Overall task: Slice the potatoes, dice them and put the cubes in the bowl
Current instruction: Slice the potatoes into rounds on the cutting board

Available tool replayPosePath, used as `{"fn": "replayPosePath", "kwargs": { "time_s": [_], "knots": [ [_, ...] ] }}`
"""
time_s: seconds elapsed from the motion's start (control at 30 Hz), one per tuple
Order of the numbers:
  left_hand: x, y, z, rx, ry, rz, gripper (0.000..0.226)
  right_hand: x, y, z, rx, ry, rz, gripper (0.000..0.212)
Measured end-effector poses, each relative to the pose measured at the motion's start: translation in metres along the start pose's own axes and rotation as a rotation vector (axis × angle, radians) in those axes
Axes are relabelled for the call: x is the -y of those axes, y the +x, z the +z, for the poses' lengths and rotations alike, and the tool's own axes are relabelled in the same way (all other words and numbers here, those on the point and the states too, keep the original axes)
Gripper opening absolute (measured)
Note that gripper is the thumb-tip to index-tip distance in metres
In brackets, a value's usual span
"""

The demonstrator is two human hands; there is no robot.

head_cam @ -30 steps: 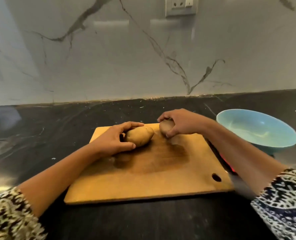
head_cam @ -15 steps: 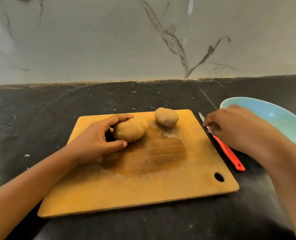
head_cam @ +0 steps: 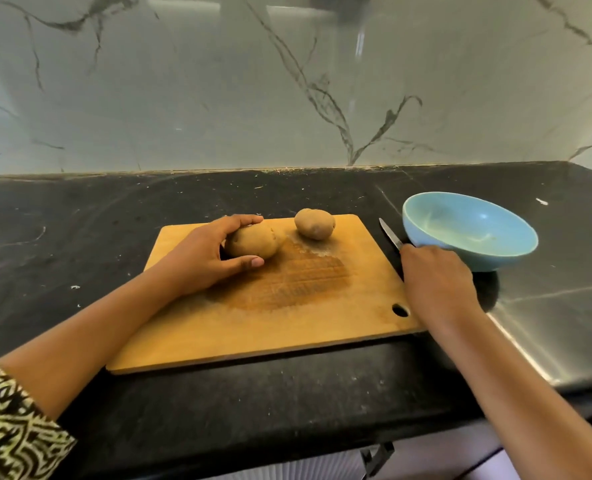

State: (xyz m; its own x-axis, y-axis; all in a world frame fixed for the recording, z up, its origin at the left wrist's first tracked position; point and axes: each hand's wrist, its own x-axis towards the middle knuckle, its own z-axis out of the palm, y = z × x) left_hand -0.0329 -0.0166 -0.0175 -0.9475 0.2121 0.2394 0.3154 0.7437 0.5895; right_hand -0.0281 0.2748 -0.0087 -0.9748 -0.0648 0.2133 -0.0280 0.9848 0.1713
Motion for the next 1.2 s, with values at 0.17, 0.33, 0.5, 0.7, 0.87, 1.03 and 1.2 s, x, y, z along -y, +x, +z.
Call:
{"fn": "replayPosePath", "kwargs": {
  "time_s": [0.17, 0.33, 0.5, 0.7, 0.87, 1.03, 1.2],
  "knots": [
    [0.003, -0.002, -0.001, -0.024, -0.001, 0.006, 0.062, 0.007, 0.004, -0.002, -0.031, 0.056, 0.011, 0.025],
    [0.005, -0.007, -0.007, 0.001, -0.089, -0.024, 0.058, 0.002, 0.005, 0.003, -0.029, 0.057, 0.043, 0.022],
    [0.006, -0.009, -0.009, 0.002, -0.09, -0.039, 0.064, 0.01, 0.001, -0.005, 0.044, 0.003, 0.072, 0.026],
    [0.005, -0.009, -0.009, 0.009, -0.094, -0.02, 0.056, 0.016, 0.004, -0.002, 0.036, -0.043, 0.004, 0.027],
    [0.006, -0.01, -0.01, 0.012, -0.067, -0.013, 0.062, 0.019, 0.008, 0.003, -0.035, 0.046, 0.019, 0.023],
    [0.006, -0.01, -0.009, 0.013, -0.057, -0.011, 0.056, 0.018, 0.006, 0.005, -0.145, 0.243, 0.095, 0.024],
    [0.005, -0.01, -0.009, 0.012, -0.046, -0.014, 0.059, 0.011, 0.013, -0.003, -0.1, 0.993, 0.107, 0.019]
  ]
}}
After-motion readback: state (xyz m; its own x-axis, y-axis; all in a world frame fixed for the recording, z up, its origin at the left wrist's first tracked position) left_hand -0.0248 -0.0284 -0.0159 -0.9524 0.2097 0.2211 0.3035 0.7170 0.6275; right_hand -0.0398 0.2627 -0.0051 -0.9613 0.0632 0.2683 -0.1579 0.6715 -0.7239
